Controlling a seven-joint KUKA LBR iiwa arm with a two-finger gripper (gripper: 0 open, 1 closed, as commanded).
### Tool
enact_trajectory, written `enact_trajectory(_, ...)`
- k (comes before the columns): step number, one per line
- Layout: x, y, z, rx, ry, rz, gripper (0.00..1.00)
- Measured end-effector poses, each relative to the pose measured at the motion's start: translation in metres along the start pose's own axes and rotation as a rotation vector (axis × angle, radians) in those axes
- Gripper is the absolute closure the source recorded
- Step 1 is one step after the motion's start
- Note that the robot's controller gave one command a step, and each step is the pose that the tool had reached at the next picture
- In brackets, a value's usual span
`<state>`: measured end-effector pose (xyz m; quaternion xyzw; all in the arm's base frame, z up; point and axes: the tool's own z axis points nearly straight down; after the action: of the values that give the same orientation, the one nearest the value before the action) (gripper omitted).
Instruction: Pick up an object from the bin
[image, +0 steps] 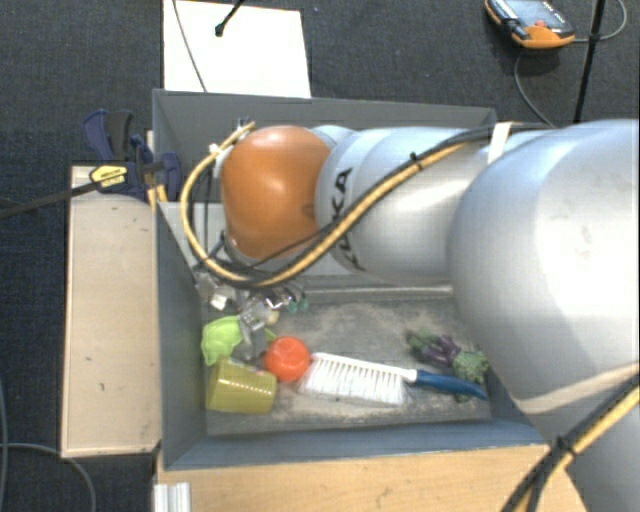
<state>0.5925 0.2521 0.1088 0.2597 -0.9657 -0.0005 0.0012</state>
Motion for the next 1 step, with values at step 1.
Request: enact_trajectory(1,0.0024,0.0041,0.0423,0.000,0.001,0.031,0.00)
